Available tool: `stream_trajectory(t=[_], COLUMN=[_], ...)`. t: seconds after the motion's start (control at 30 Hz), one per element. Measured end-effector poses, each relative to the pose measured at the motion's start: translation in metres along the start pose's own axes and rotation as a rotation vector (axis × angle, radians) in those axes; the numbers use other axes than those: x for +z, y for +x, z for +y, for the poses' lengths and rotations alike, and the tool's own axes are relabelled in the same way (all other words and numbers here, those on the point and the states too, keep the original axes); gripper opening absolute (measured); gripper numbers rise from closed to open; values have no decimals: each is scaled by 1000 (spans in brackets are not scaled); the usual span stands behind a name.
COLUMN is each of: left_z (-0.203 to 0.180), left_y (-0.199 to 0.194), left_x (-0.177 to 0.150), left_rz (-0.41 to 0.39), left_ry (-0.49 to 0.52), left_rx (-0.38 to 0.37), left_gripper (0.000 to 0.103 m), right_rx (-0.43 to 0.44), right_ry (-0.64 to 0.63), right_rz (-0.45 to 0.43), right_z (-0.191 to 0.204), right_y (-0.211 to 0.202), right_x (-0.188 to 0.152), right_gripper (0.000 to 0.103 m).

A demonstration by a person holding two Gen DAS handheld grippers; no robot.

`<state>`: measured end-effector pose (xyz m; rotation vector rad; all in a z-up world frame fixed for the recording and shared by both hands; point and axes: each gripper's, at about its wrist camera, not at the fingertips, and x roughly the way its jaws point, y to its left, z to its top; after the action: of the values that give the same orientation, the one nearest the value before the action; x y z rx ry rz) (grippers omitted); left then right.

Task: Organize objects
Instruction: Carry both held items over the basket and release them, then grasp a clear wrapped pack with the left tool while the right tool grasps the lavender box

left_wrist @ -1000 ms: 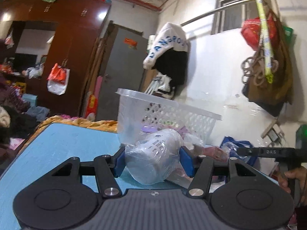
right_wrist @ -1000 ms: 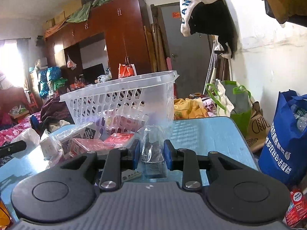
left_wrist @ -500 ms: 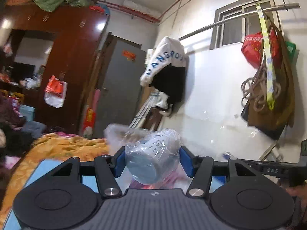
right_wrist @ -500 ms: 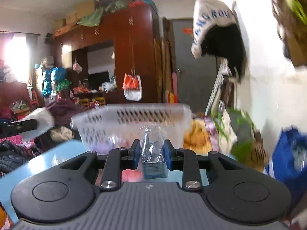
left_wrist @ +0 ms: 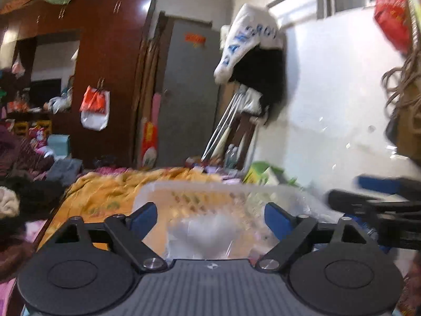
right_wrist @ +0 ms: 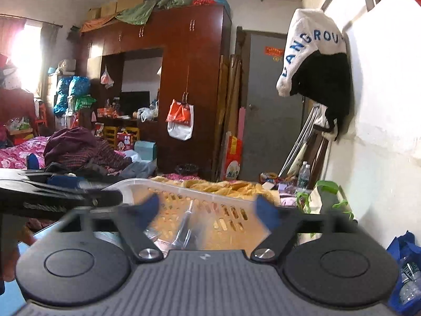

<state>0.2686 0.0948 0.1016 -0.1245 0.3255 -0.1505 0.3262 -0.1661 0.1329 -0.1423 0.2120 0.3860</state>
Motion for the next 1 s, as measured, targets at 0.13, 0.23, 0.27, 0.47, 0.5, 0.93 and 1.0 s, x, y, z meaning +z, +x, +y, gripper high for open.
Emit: stream_trajectory(t=[0.13, 0.23, 0.27, 0.47, 0.5, 0.93, 1.0], left_z=[13, 26, 28, 47, 48, 37, 32], left_y=[-29, -57, -66, -116, -120, -120, -120], left_x=[-20, -43, -52, -106, -113, -141, -147], left_rz=[-48, -47, -43, -45, -50, 50, 62], left_ry=[3, -10, -12, -116, -129, -7, 18], left_rx=[11, -10, -13, -68, -78, -35, -25], left_gripper=[91, 91, 91, 91, 91, 91, 91], right_rx=[59, 107, 118, 182, 193, 212, 220], right_ry=[85, 135, 144, 198, 193, 110, 115], right_rz=[0, 9, 17, 13, 13, 113, 127], right_z=[-10, -14, -13, 1, 4, 31, 33], right_y=[-35, -63, -72, -118, -120, -104, -103], right_x=[-31, -69, -82, -143, -147, -158, -163], right_gripper=[98, 100, 100, 100, 98, 62, 49])
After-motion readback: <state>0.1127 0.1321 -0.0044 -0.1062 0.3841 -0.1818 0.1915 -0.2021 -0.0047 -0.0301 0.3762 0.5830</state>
